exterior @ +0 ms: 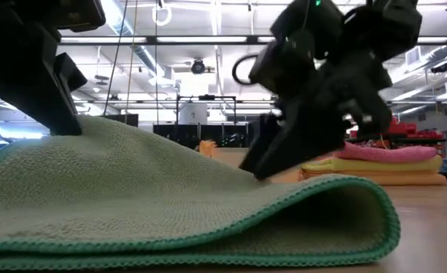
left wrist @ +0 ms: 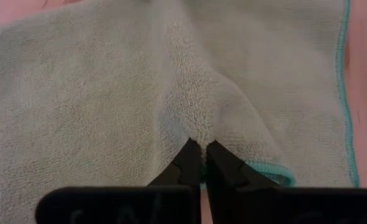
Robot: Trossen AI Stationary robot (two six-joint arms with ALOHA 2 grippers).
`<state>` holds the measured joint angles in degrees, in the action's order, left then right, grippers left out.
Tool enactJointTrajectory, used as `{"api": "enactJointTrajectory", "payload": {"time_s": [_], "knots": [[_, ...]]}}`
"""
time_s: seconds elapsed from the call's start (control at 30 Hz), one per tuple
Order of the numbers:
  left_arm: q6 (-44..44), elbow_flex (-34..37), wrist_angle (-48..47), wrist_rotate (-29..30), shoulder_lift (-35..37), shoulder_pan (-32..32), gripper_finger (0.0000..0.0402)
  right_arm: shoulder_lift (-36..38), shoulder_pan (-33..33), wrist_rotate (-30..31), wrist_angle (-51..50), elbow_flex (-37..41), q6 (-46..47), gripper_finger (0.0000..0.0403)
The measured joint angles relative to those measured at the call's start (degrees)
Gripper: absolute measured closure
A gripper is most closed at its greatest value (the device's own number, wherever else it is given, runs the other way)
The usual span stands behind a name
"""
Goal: Fold microfiber towels
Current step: Fold the green microfiber cloth
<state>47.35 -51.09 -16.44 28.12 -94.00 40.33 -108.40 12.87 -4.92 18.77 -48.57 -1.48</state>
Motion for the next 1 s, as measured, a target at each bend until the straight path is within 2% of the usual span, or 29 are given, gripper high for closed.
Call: {"api": "enactJointTrajectory", "payload": {"time_s": [0.1,0.17,0.23,0.37,0.43,0.8,0.87,1.0], "knots": [[0.00,0.00,-0.07,0.04,0.02,0.05,0.0390,-1.75,-0.51,0.39,-0.03,-0.01,-0.42,0.0183],[-0.13,0.00,-0.13,0.04,0.02,0.05,0.0389,-2.18,-0.51,0.44,-0.34,-0.17,-0.73,0.0206],[-0.83,0.00,-0.15,0.06,0.02,0.05,0.0387,-2.51,-0.50,1.96,-1.00,-0.29,-1.34,0.0245],[-1.37,0.00,-0.13,0.10,0.02,0.05,0.0391,-2.09,-0.36,2.96,-2.01,-0.26,-3.17,0.0355],[-1.49,-0.02,-0.10,0.15,0.02,0.03,0.0391,-1.32,-0.31,2.50,-2.38,-0.18,-4.83,0.0388],[-1.57,-0.02,-0.16,0.18,0.07,-0.01,0.0391,7.37,1.03,1.45,-9.33,0.11,-3.02,0.0390],[-1.59,-0.04,-0.06,0.38,0.08,-0.03,0.0391,9.57,1.87,1.51,-11.68,0.09,-2.15,0.0370],[-1.62,-0.07,-0.33,-0.07,0.15,0.08,0.0387,13.20,3.20,4.03,-15.62,0.08,-2.09,0.0297]]}}
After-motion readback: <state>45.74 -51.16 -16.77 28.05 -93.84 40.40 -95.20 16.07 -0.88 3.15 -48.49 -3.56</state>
